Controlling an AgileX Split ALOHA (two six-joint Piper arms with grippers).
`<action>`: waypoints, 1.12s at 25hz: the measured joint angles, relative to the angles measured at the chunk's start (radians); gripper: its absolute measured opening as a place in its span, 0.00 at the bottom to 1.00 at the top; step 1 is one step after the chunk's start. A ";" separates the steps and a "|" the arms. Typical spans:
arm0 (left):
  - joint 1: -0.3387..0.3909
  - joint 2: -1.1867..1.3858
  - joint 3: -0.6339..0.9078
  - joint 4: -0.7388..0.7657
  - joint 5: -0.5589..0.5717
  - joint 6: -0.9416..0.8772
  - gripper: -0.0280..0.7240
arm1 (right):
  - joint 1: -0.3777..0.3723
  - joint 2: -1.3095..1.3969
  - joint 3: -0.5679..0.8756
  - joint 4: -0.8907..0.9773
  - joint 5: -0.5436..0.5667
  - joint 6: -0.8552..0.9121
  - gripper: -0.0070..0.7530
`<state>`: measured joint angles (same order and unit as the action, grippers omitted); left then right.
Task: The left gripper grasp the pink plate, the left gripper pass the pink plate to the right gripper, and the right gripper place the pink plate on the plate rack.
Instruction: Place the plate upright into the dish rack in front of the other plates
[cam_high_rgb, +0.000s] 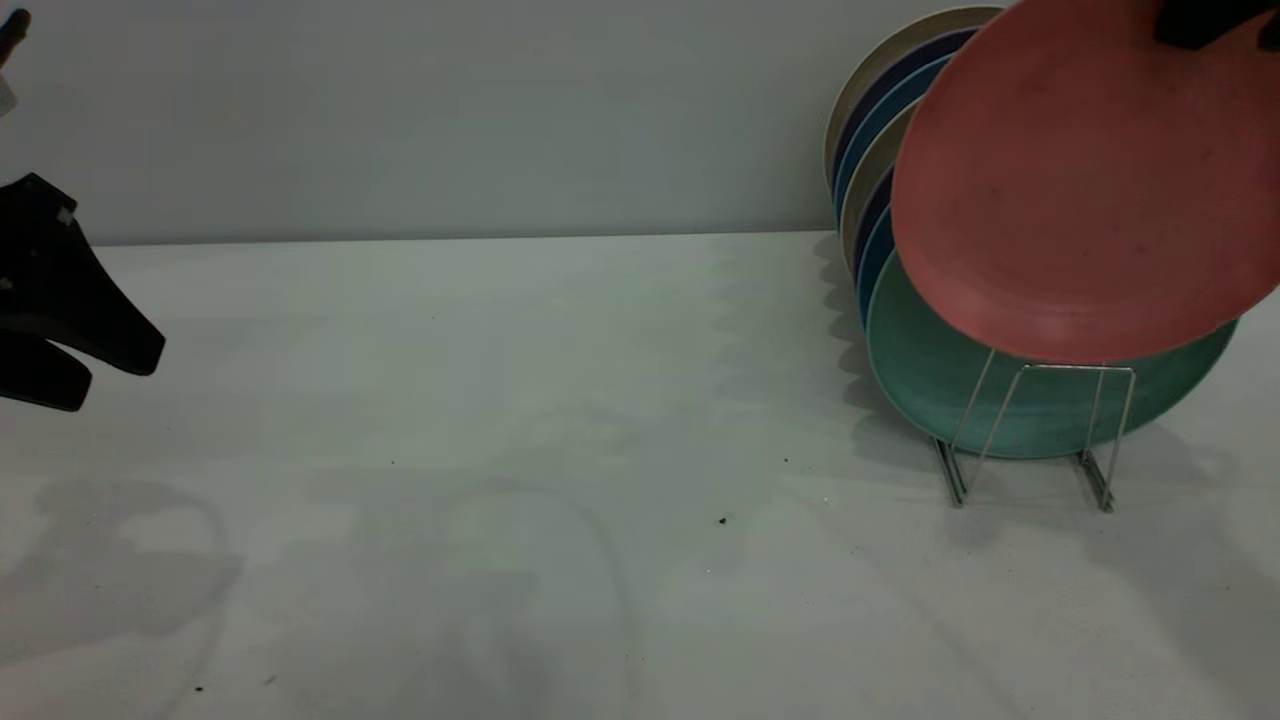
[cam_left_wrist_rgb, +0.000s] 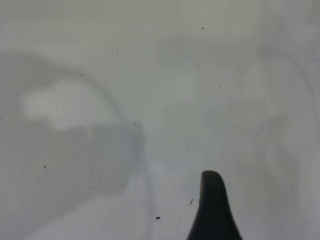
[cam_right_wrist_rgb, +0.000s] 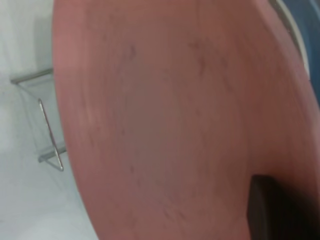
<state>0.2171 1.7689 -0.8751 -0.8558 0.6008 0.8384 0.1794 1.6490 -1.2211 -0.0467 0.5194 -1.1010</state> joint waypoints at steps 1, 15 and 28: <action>0.000 0.000 0.000 0.000 0.000 0.000 0.78 | 0.000 0.006 0.000 0.000 -0.001 0.000 0.08; 0.000 0.000 0.000 0.000 -0.003 -0.001 0.78 | 0.000 0.095 0.003 0.001 -0.015 -0.001 0.08; 0.000 0.000 0.000 0.000 -0.005 -0.001 0.78 | 0.000 0.117 0.003 0.015 0.003 0.019 0.37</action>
<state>0.2171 1.7689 -0.8751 -0.8558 0.5955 0.8376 0.1794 1.7659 -1.2183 -0.0319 0.5228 -1.0822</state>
